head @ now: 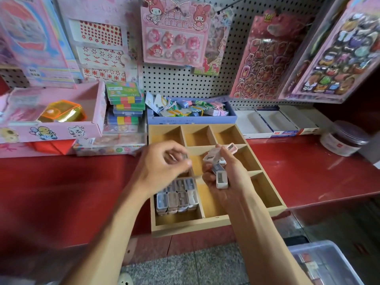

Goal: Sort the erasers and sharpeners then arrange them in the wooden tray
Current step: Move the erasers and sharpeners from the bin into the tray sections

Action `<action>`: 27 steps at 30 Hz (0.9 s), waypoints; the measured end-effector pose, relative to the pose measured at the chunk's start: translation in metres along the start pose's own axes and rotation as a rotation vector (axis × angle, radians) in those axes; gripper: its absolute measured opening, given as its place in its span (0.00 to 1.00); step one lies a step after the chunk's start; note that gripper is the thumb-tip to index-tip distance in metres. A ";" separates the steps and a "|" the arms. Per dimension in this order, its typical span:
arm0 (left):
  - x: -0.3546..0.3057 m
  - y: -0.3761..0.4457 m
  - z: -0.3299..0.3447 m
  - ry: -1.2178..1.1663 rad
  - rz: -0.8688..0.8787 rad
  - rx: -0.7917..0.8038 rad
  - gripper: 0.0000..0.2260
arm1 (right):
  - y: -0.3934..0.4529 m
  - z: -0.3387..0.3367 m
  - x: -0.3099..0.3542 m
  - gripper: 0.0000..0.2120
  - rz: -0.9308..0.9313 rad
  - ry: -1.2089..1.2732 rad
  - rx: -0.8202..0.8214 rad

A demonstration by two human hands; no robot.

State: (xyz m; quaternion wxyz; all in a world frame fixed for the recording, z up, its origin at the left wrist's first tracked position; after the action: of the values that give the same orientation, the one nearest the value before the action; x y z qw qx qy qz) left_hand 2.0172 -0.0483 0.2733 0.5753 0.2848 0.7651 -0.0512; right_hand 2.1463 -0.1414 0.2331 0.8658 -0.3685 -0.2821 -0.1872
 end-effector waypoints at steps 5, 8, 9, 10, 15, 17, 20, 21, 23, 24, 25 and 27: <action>-0.024 -0.016 0.035 -0.147 0.005 0.352 0.18 | 0.003 0.004 -0.007 0.17 0.050 -0.068 -0.002; -0.021 -0.014 0.039 -0.084 0.005 0.341 0.19 | 0.003 0.010 -0.010 0.17 0.057 -0.091 -0.016; -0.022 -0.014 0.039 -0.084 0.011 0.342 0.18 | 0.003 0.012 -0.010 0.17 0.047 -0.092 -0.016; -0.023 -0.013 0.038 -0.090 0.017 0.344 0.17 | 0.004 0.013 -0.009 0.16 0.032 -0.089 -0.012; -0.031 -0.004 0.016 -0.130 0.014 0.305 0.13 | 0.009 0.013 0.002 0.16 -0.014 -0.024 -0.027; -0.029 0.002 0.004 -0.147 0.006 0.236 0.13 | 0.010 0.008 0.011 0.09 -0.047 -0.014 -0.039; -0.020 0.012 -0.012 -0.119 -0.027 0.094 0.13 | 0.008 -0.002 0.022 0.06 -0.082 -0.049 -0.051; -0.018 0.015 -0.016 -0.109 -0.030 0.052 0.13 | 0.007 -0.005 0.025 0.06 -0.092 -0.070 -0.043; -0.016 0.020 -0.021 -0.088 -0.024 -0.013 0.14 | 0.004 -0.011 0.028 0.06 -0.103 -0.117 -0.024; -0.015 0.022 -0.021 -0.083 -0.021 -0.030 0.14 | 0.002 -0.013 0.030 0.07 -0.111 -0.153 -0.014; -0.015 0.023 -0.020 -0.083 -0.020 -0.033 0.14 | -0.001 -0.014 0.031 0.07 -0.123 -0.193 0.005; -0.015 0.022 -0.012 -0.075 -0.015 -0.005 0.14 | -0.007 -0.010 0.032 0.08 -0.142 -0.263 0.053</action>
State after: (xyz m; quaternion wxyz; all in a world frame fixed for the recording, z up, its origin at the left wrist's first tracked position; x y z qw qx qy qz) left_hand 2.0203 -0.0305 0.2969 0.6039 0.2757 0.7451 -0.0642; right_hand 2.1710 -0.1572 0.2512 0.8153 -0.3461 -0.4231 -0.1906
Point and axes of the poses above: each hand's wrist, its own y-axis towards the middle knuckle, its own z-axis out of the palm, x = y × z, the point moved 7 cm from there along y, towards the middle knuckle, and after that the axes turned 7 degrees about -x, right-handed, at the moved point
